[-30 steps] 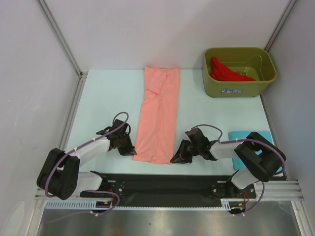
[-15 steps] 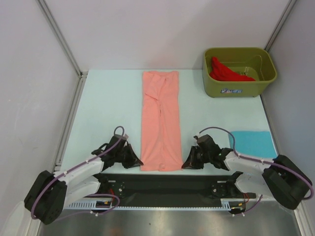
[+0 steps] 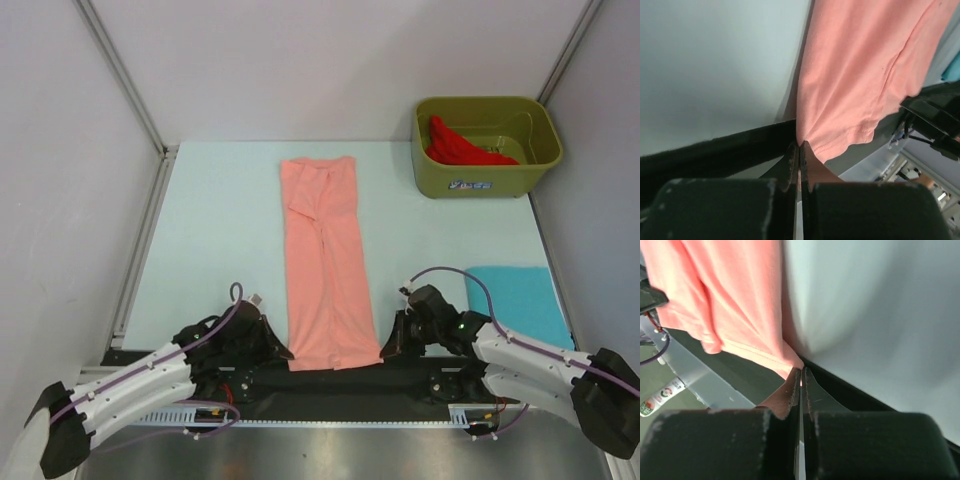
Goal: Fold and stack the t-shirts
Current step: Fold the tshirt
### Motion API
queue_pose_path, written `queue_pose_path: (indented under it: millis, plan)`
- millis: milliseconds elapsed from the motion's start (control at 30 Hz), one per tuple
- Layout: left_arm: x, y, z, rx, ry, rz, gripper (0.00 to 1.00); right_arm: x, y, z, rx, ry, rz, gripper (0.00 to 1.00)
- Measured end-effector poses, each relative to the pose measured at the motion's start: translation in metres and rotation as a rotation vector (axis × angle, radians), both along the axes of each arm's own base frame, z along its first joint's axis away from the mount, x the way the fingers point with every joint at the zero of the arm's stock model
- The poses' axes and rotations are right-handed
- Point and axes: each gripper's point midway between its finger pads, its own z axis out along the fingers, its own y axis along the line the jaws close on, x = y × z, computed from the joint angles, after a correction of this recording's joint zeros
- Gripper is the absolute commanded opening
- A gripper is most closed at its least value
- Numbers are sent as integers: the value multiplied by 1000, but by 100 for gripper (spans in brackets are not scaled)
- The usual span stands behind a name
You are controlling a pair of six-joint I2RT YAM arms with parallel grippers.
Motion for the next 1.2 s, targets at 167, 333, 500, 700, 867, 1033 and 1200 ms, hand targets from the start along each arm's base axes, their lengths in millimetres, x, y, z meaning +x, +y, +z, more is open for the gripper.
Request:
queue_pose_path:
  millis: [167, 333, 500, 700, 867, 1033, 1200]
  plan:
    - [20, 0, 25, 83, 15, 40, 0, 39, 13, 34, -15, -43, 5, 0]
    - [86, 8, 55, 107, -44, 155, 0, 125, 23, 69, -8, -91, -47, 0]
    - [155, 13, 60, 191, -35, 145, 0, 192, 30, 71, -28, -95, -28, 0]
    - [226, 3, 59, 239, -64, 68, 0, 258, 35, 66, -30, -96, -17, 0]
    - [261, 9, 56, 253, -74, 61, 1, 295, 37, 62, 1, -92, -25, 0]
    - [290, 14, 48, 259, -61, 61, 1, 315, 39, 57, 26, -75, -28, 0]
    - [300, 17, 38, 268, -38, 56, 0, 324, 38, 48, 37, -49, -33, 0]
